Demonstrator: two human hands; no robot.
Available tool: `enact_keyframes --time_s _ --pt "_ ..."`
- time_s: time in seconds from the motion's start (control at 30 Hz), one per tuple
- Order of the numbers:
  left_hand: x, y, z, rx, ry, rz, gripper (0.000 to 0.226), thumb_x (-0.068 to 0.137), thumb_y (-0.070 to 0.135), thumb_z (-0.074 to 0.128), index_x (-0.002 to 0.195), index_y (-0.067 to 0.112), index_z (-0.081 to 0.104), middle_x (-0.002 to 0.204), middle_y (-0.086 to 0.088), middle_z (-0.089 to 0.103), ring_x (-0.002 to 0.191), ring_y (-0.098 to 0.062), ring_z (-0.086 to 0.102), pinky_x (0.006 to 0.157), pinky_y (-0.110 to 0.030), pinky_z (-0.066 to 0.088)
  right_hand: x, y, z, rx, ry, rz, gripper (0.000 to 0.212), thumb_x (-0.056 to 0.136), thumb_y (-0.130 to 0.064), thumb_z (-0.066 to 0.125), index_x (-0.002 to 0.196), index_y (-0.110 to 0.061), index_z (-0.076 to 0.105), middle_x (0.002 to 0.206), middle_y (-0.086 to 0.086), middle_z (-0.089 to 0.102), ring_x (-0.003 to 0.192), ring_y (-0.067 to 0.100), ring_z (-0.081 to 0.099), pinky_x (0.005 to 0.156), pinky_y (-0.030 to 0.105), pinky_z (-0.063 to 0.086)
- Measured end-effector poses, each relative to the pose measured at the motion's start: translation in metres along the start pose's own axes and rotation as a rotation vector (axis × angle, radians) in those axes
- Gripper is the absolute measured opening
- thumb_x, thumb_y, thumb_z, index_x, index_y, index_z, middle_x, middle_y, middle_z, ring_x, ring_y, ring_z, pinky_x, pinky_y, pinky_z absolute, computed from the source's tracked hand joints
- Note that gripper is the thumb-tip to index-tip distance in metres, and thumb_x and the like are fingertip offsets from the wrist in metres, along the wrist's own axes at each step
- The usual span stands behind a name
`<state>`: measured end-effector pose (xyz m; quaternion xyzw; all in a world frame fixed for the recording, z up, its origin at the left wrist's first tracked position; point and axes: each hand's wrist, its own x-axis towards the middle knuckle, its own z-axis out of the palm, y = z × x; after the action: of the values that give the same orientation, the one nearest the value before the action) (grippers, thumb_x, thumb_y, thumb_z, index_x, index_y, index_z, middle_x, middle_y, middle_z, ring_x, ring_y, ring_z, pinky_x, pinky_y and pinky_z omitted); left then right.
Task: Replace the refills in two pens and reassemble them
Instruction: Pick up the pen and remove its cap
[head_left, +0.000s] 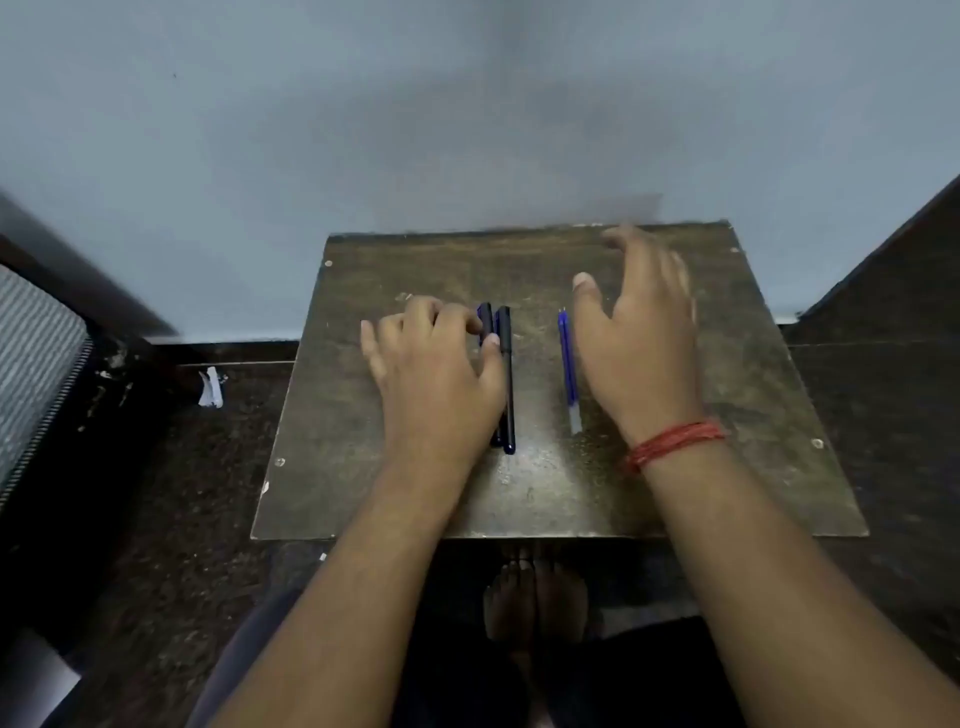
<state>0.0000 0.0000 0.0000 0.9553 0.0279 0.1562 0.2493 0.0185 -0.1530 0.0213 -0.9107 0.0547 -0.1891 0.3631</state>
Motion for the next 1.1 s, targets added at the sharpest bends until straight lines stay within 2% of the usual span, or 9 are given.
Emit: enact_keyframes --time_s 0.17,0.5,0.83,0.93,1.0,1.03,1.1 --pt "0.0 -0.01 0.005 0.047 -0.06 -0.036 0.015 0.086 0.038 0.066 0.088 0.024 0.065 0.106 0.004 0.051 0.109 -0.024 0.045 0.115 -0.06 0.02 -0.006 0.013 0.003 0.001 -0.047 0.004 0.035 0.096 -0.029 0.054 0.129 -0.018 0.053 0.133 -0.003 0.056 0.134 0.018 0.04 0.111 0.05 0.036" --pt "-0.003 -0.008 0.007 0.155 -0.135 -0.068 0.024 0.085 0.046 0.059 0.082 0.024 0.066 0.115 0.001 0.053 0.111 -0.025 0.044 0.111 -0.056 0.027 -0.007 0.013 0.001 0.073 -0.045 0.033 0.033 0.094 -0.03 0.055 0.125 -0.019 0.055 0.128 -0.004 0.059 0.128 0.021 0.048 0.107 0.051 0.04" --pt "0.002 -0.009 0.006 0.111 -0.082 -0.113 0.023 0.088 0.044 0.055 0.074 0.026 0.062 0.109 0.004 0.057 0.106 -0.02 0.045 0.101 -0.046 0.029 -0.007 0.013 0.003 0.098 -0.07 0.06 0.029 0.094 -0.032 0.057 0.122 -0.023 0.056 0.12 -0.009 0.06 0.121 0.017 0.053 0.104 0.048 0.043" --pt "0.002 -0.006 0.0 0.005 -0.043 -0.104 0.021 0.091 0.04 0.057 0.075 0.026 0.057 0.1 0.007 0.054 0.099 -0.016 0.045 0.098 -0.042 0.033 -0.007 0.011 0.001 0.131 -0.078 0.078 0.026 0.095 -0.031 0.058 0.119 -0.024 0.056 0.116 -0.011 0.06 0.118 0.014 0.054 0.102 0.043 0.046" --pt "0.001 -0.001 -0.005 -0.187 -0.037 -0.088 0.019 0.093 0.035 0.059 0.078 0.024 0.055 0.094 0.008 0.053 0.09 -0.012 0.048 0.088 -0.03 0.042 -0.007 0.01 0.0 0.194 -0.074 0.097 0.022 0.096 -0.031 0.059 0.116 -0.024 0.057 0.111 -0.011 0.062 0.112 0.009 0.057 0.097 0.032 0.048" --pt "0.0 0.003 -0.008 -0.293 -0.057 -0.081 0.017 0.094 0.033 0.06 0.08 0.023 0.055 0.091 0.008 0.054 0.083 -0.009 0.051 0.078 -0.02 0.044 -0.006 0.009 0.0 0.251 -0.082 0.119 0.019 0.096 -0.031 0.059 0.114 -0.024 0.058 0.107 -0.012 0.063 0.106 0.005 0.059 0.093 0.028 0.05" --pt "-0.006 0.015 -0.01 -0.452 -0.154 -0.076 0.014 0.095 0.029 0.061 0.083 0.023 0.055 0.082 0.006 0.059 0.065 -0.004 0.052 0.058 -0.013 0.041 -0.006 0.006 0.001 0.421 -0.141 0.193 0.016 0.096 -0.034 0.06 0.108 -0.024 0.062 0.098 -0.009 0.067 0.094 0.004 0.064 0.088 0.031 0.054"
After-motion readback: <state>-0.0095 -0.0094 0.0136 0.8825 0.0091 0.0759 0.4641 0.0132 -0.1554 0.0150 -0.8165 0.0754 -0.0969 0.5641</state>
